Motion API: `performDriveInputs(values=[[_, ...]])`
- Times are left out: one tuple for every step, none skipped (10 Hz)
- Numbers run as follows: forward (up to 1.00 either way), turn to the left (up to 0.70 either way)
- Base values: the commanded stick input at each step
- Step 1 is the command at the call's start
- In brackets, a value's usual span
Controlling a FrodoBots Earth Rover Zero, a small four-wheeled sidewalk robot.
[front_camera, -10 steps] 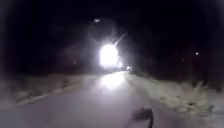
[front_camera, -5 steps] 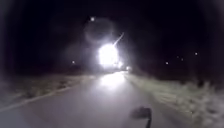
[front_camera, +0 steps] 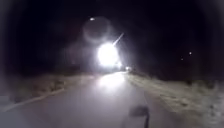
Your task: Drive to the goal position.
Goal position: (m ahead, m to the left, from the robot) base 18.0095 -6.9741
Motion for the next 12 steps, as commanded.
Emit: performDriveInputs(values=[[1.00,0.00],[1.00,0.00],[1.00,0.00],[1.00,0.00],[1.00,0.00],[1.00,0.00],[1.00,0.02],[1.00,0.05],[1.00,0.00],[1.00,0.00],[1.00,0.00],[1.00,0.00]])
